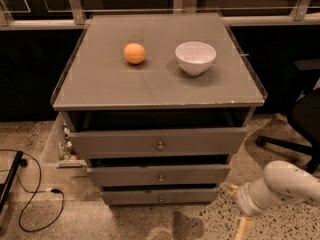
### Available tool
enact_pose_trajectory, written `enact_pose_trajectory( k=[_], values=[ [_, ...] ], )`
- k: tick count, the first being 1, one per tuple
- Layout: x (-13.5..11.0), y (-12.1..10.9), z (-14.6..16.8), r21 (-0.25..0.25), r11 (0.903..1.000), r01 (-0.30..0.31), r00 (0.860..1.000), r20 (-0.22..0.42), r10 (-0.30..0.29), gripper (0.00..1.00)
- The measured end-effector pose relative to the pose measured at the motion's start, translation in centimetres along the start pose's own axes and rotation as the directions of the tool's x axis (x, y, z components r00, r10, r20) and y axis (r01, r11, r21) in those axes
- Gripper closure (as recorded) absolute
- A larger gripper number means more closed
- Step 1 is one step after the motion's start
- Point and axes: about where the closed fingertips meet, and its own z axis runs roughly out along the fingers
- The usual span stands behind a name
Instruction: Open bottom drawer
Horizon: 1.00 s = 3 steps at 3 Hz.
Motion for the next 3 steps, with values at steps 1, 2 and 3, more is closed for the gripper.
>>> enact_pose_trajectory(
  k=[1, 2, 3],
  values=[
    [2.4, -1.6, 3.7, 0.071, 0.9965, 0.045, 0.996, -0.074, -0.04, 0.0],
    [5.0, -4.1, 6.7, 0.179, 0.9777, 0.11, 0.989, -0.119, -0.09, 0.0],
    [6.4, -7.8, 8.3, 0.319, 0.9338, 0.161, 0.983, -0.132, -0.125, 0.0]
  ],
)
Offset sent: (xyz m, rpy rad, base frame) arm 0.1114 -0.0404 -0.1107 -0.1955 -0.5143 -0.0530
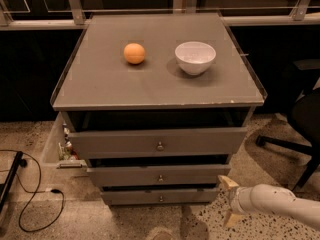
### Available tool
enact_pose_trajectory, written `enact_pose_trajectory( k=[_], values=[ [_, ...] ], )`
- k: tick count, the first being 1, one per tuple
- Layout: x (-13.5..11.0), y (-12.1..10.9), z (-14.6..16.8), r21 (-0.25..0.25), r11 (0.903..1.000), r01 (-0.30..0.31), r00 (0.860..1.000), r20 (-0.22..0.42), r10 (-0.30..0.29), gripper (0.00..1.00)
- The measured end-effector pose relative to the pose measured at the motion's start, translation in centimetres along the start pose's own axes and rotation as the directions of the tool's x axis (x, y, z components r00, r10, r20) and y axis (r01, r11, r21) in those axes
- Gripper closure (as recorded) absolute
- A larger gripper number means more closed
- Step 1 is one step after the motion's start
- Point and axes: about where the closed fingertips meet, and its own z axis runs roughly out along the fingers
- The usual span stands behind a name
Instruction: Open bottom drawer
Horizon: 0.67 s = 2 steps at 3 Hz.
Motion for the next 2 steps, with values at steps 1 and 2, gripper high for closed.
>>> enact_pose_trajectory(
  k=[1, 2],
  values=[
    [0.85, -2.8, 2.27, 0.121, 0.9924, -0.019, 0.999, 0.05, 0.013, 0.0],
    [0.86, -2.8, 2.27, 0.121, 0.9924, -0.019, 0.999, 0.05, 0.013, 0.0]
  ],
)
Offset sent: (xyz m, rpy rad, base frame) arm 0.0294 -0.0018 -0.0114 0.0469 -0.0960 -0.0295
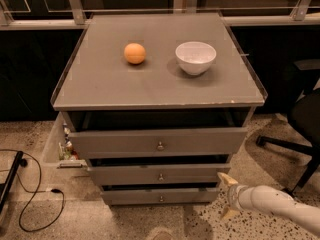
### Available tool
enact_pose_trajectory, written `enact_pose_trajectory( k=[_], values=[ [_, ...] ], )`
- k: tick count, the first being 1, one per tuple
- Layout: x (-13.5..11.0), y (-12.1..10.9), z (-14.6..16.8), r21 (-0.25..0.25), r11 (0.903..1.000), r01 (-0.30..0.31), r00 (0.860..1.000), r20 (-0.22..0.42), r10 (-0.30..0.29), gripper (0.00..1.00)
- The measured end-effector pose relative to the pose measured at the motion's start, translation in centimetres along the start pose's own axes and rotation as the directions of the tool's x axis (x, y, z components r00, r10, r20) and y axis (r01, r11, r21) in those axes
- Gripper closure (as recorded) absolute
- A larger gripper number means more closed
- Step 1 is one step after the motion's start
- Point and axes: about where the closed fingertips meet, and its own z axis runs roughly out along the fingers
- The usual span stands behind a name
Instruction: Open bottom drawer
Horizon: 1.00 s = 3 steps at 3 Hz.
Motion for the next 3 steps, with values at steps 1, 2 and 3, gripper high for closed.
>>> enact_pose_trajectory(
  k=[1, 2, 3],
  values=[
    [0.3, 1.7, 2.3, -0.014, 0.9999, 0.005, 1.0, -0.005, -0.005, 0.0],
    [0.8, 4.3, 6.0, -0.045, 0.999, -0.001, 1.0, -0.008, 0.001, 0.0],
    [0.9, 5.8, 9.0, -0.061, 0.998, 0.014, 1.0, -0.003, -0.015, 0.0]
  ],
)
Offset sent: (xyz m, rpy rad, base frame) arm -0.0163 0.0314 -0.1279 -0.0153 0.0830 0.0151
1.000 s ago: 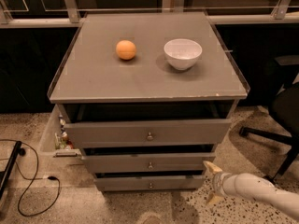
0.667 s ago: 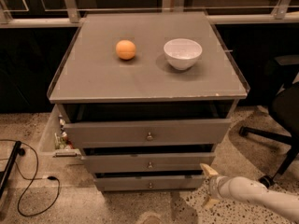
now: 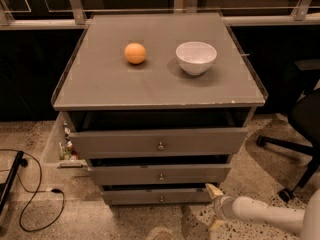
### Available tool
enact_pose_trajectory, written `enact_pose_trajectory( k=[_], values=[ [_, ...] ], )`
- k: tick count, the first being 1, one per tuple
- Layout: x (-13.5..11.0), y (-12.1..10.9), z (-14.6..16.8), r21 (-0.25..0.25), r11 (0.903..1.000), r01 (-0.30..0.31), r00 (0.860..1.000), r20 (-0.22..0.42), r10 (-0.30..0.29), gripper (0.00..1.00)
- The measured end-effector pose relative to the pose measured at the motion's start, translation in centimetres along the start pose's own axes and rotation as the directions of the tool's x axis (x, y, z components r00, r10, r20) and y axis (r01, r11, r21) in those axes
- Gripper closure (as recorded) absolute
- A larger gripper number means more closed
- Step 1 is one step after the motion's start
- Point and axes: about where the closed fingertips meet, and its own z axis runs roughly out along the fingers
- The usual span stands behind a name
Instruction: Open bottom drawer
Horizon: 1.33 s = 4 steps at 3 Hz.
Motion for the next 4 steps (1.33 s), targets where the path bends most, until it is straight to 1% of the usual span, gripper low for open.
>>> enact_pose_trajectory(
  k=[1, 2, 3, 4],
  values=[
    [0.2, 0.8, 2.8, -0.009, 0.9999, 0.006, 0.999, 0.043, -0.005, 0.0],
    [0.3, 0.9, 5.1, -0.013, 0.9999, -0.01, 0.991, 0.134, 0.012, 0.0],
    [0.2, -0.3, 6.5, -0.001, 0.9999, -0.016, 0.981, 0.195, 0.016, 0.0],
    [0.5, -0.8, 7.8, -0.002, 0.9999, -0.015, 0.98, 0.197, 0.015, 0.0]
  ],
)
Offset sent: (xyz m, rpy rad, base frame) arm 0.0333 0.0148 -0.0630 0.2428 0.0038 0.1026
